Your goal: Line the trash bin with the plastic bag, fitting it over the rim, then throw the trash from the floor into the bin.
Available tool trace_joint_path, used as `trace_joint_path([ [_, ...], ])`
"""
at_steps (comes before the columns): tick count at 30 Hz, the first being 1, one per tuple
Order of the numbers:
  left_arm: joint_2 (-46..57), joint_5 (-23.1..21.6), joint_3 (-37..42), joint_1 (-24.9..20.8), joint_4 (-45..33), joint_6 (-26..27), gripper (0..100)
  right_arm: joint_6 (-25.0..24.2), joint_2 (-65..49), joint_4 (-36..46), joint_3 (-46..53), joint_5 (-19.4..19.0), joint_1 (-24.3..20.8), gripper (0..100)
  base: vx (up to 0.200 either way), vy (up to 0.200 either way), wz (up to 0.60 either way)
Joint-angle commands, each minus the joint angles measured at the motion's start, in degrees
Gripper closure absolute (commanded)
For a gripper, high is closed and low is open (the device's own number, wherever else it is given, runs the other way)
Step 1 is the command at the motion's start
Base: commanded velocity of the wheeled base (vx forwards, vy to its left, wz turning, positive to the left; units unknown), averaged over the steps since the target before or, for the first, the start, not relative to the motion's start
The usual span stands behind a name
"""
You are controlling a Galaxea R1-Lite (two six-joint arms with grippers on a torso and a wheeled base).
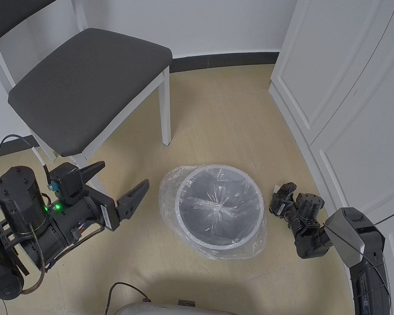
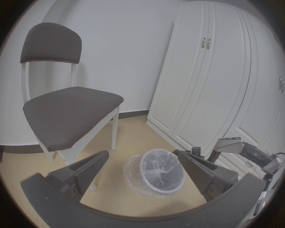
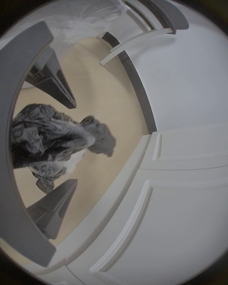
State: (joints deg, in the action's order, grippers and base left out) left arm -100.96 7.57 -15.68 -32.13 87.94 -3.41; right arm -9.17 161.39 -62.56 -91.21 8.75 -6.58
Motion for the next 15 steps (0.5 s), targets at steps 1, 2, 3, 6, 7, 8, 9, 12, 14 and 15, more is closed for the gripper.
trace_joint_path([
  [1,2.5,0.1,1.9,-2.7,0.0,0.1,0,-1.7,3.5,-0.3,-1.3,-0.1,0.0,0,0.000,0.000,0.00],
  [2,2.3,0.2,2.0,-3.2,0.0,0.1,0,-2.3,3.4,0.0,-1.3,-0.1,0.0,0,0.000,0.000,0.00],
  [3,2.2,0.2,1.9,-3.3,0.0,0.1,0,-2.4,3.4,0.2,-1.3,0.0,0.0,0,0.000,0.000,0.00],
  [6,2.1,0.2,1.4,-3.3,0.0,0.1,0,-2.5,3.4,0.2,-1.3,0.0,0.0,0,0.000,0.000,0.00],
  [7,2.3,0.2,1.4,-3.4,0.0,0.1,0,-2.5,3.4,0.2,-1.4,0.1,0.0,0,0.000,0.000,0.00],
  [8,2.3,0.2,1.4,-3.4,0.0,0.1,0,-2.5,3.4,0.2,-1.4,0.1,0.0,0,0.000,0.000,0.00],
  [9,2.6,0.2,1.6,-3.3,0.0,0.1,0,-2.6,3.4,0.3,-1.4,0.1,0.0,0,0.000,0.000,0.00],
  [12,3.1,0.2,1.9,-3.3,0.0,0.1,0,-3.1,3.4,0.3,-1.4,0.0,0.1,0,0.000,0.000,0.00],
  [14,3.1,0.1,1.9,-3.3,0.0,0.1,0,-3.3,3.4,0.4,-1.4,0.1,0.1,100,0.000,0.000,0.00],
  [15,3.1,0.2,1.9,-3.2,0.0,0.1,0,-3.3,3.4,0.6,-1.4,0.1,0.1,100,0.000,0.000,0.00],
])
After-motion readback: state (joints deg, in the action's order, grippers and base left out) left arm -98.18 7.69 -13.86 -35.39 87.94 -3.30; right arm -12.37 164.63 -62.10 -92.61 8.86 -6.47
